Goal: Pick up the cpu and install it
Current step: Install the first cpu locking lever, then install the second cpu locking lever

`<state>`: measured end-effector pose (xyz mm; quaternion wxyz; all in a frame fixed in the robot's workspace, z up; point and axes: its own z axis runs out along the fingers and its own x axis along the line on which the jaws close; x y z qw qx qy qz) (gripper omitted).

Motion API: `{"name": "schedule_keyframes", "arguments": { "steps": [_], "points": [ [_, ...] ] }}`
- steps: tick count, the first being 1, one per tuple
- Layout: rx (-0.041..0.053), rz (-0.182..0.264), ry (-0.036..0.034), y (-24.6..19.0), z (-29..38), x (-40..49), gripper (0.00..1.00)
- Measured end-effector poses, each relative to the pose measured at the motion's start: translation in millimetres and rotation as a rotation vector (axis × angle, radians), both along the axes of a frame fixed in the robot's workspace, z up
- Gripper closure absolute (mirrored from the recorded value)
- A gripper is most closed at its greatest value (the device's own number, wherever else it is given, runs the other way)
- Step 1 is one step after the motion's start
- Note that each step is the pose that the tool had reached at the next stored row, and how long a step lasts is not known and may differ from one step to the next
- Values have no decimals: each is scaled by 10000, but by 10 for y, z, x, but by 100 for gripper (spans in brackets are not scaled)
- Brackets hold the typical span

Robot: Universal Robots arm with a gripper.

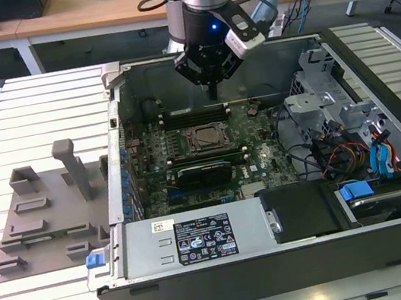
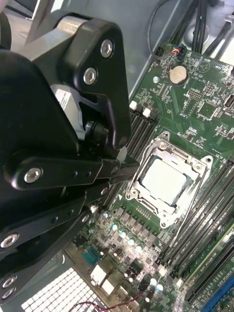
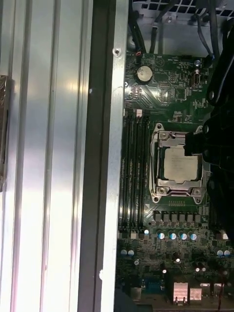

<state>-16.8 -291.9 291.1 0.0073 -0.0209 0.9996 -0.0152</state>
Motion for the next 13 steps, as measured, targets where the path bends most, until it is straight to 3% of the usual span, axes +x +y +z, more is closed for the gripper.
{"name": "schedule_keyframes", "arguments": {
  "steps": [5,13],
  "points": [
    [-1,0,0,0,88,0,89],
    [-1,0,0,0,93,0,89]
  ]
}}
